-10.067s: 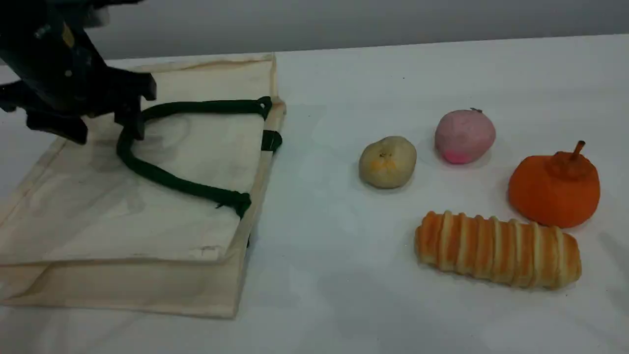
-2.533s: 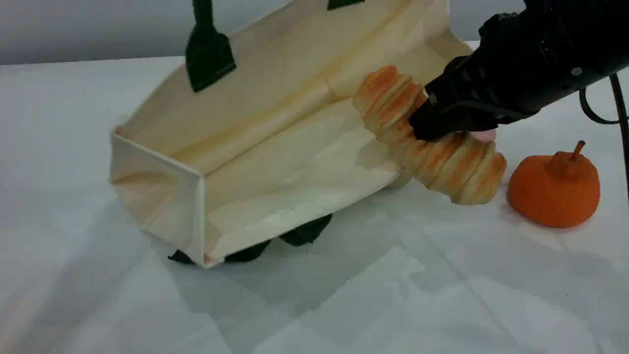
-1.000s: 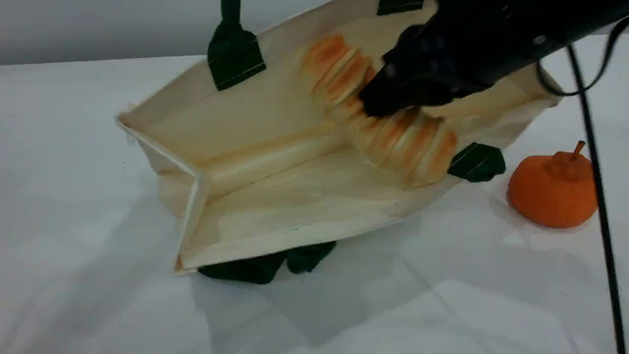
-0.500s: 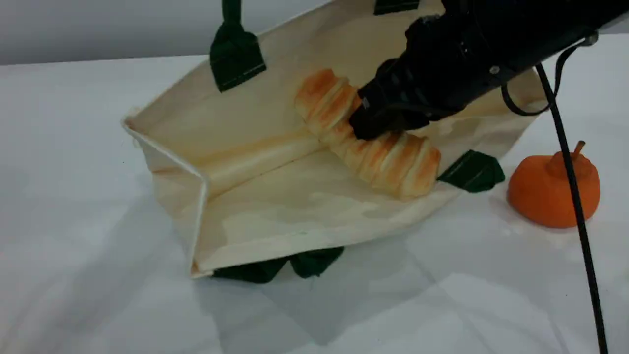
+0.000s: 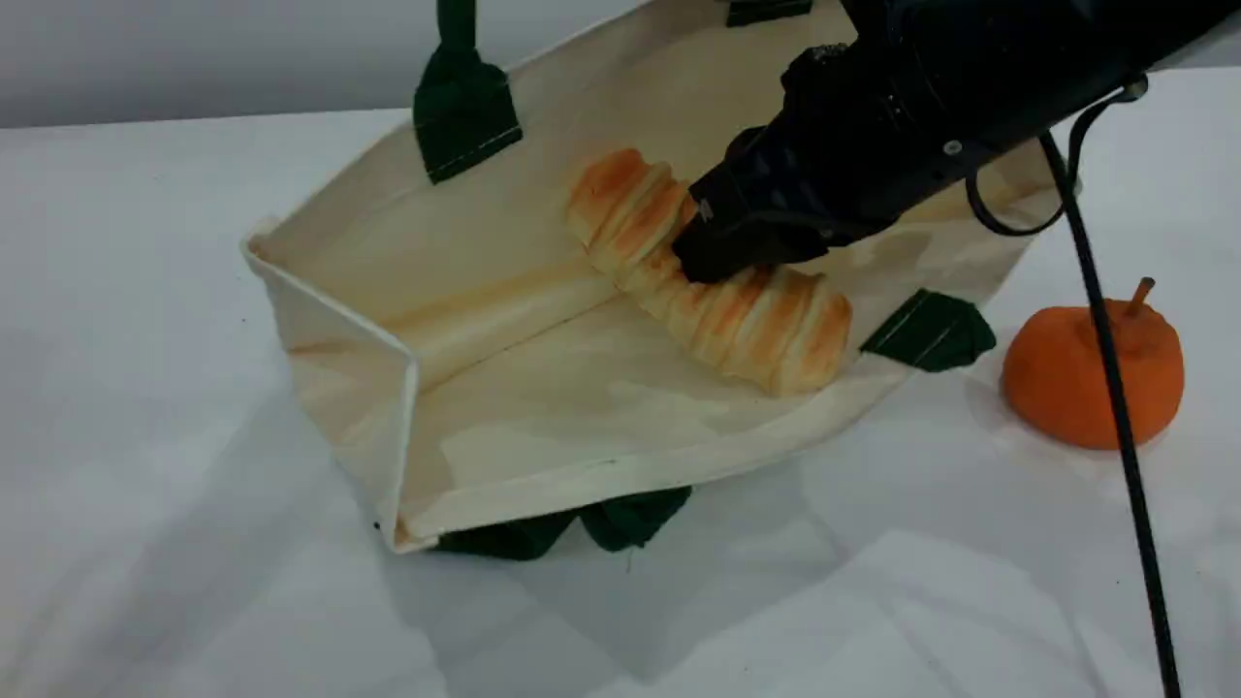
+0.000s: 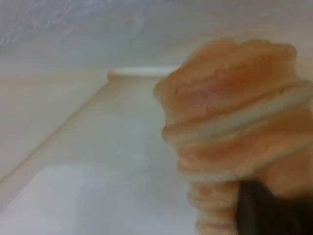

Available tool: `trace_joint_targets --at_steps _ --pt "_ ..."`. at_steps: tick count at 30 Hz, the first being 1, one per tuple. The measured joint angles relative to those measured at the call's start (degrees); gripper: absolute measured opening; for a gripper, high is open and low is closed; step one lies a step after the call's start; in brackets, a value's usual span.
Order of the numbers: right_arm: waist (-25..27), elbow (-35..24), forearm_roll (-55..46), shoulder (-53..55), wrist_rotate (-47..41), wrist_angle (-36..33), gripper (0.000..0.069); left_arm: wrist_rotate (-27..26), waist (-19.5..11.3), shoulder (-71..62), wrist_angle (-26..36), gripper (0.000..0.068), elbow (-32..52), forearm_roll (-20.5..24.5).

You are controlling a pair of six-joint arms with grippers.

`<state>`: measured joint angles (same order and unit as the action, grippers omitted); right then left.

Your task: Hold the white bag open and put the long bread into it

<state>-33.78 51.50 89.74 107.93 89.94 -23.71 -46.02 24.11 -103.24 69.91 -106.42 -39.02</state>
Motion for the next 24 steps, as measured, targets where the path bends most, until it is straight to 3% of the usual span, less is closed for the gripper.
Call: trace_joint_targets --at_steps 16,20,24 --pt "0.0 0.39 0.07 0.06 0.0 4.12 0.0073 0.17 0.0 0.0 0.0 0.008 0.0 -0.11" --pt "0.0 0.39 0.07 0.06 0.0 4.12 0.0125 0.29 0.0 0.0 0.0 0.008 0.0 -0.11" --pt "0.0 0.39 0.11 0.06 0.0 4.12 0.0244 0.29 0.0 0.0 0.0 0.008 0.0 -0.11"
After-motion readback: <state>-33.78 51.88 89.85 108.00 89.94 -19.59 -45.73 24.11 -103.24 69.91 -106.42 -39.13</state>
